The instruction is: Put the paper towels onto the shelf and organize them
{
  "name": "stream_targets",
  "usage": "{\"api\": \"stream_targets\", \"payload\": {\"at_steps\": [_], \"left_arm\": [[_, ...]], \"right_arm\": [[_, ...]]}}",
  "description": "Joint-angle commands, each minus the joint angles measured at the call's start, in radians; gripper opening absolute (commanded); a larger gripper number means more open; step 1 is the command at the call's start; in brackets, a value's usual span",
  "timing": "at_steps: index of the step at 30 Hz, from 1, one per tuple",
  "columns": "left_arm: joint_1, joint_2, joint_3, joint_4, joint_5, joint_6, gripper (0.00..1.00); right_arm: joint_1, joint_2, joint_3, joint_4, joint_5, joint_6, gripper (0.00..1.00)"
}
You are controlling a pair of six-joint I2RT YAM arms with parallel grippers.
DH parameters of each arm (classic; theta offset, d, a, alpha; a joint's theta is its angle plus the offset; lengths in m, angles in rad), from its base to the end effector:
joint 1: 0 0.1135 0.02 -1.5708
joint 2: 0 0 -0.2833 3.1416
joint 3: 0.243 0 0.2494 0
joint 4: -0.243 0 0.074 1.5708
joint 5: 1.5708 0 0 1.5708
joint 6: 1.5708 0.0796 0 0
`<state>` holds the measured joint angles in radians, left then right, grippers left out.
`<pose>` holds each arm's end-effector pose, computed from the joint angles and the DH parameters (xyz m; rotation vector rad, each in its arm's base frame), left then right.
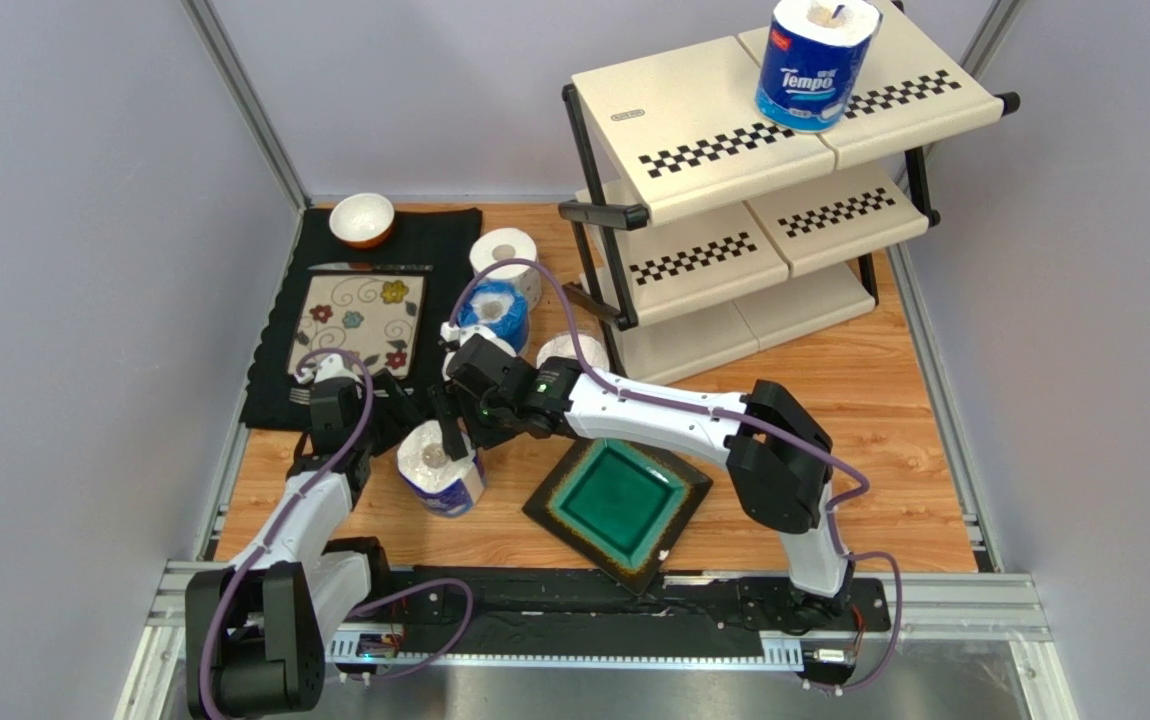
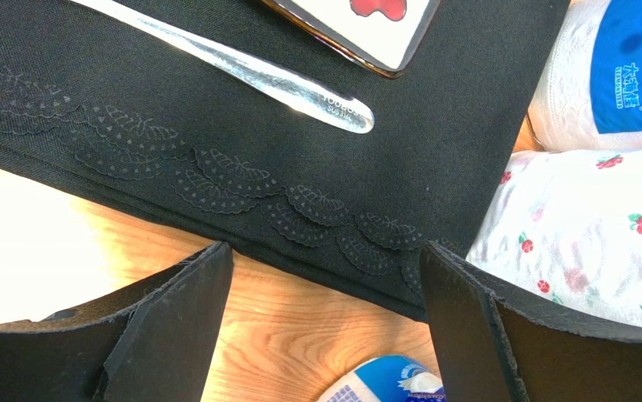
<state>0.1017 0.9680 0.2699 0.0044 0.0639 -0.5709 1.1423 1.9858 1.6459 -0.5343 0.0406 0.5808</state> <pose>0.2009 0.0154 0.1391 -0.7210 2.1662 -0.3198 0.2028 0.4361 0.2309 -0.6956 2.4808 0.6758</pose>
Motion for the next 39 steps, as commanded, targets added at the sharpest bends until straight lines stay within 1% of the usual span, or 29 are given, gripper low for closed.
{"api": "stream_targets", "payload": {"at_steps": [1, 7, 13, 19, 31, 34, 36, 37, 38, 39], "left_arm": [[0.006, 0.015, -0.02, -0.037, 0.007, -0.011, 0.91], [0.006, 0.014, -0.02, -0.04, 0.01, -0.011, 0.9], [0.006, 0.021, -0.021, -0.035, 0.014, -0.012, 0.9], [0.006, 0.021, -0.02, -0.034, 0.014, -0.012, 0.9], [0.006, 0.023, -0.018, -0.035, 0.011, -0.011, 0.9], [0.006, 0.023, -0.018, -0.037, 0.01, -0.011, 0.9], [0.006, 0.023, -0.02, -0.037, 0.01, -0.009, 0.9], [0.006, 0.021, -0.02, -0.037, 0.01, -0.009, 0.9], [0.006, 0.023, -0.02, -0.04, 0.007, -0.009, 0.9], [0.007, 0.02, -0.02, -0.04, 0.007, -0.009, 0.9]], "right_arm": [[0.004, 0.021, 0.038, 0.04, 0.007, 0.016, 0.73], [0.004, 0.059, 0.064, 0.042, -0.011, 0.028, 0.73], [0.005, 0.065, 0.055, 0.03, -0.005, 0.022, 0.73], [0.004, 0.074, 0.038, 0.02, 0.01, 0.024, 0.71], [0.007, 0.111, 0.065, -0.021, 0.022, -0.001, 0.68], [0.007, 0.105, 0.061, -0.021, 0.031, -0.006, 0.65], [0.005, 0.104, 0.06, -0.024, 0.036, -0.012, 0.6], [0.005, 0.1, 0.058, -0.026, 0.036, -0.012, 0.57], [0.005, 0.096, 0.057, -0.023, 0.035, -0.013, 0.5], [0.005, 0.093, 0.054, -0.023, 0.032, -0.016, 0.47]]}}
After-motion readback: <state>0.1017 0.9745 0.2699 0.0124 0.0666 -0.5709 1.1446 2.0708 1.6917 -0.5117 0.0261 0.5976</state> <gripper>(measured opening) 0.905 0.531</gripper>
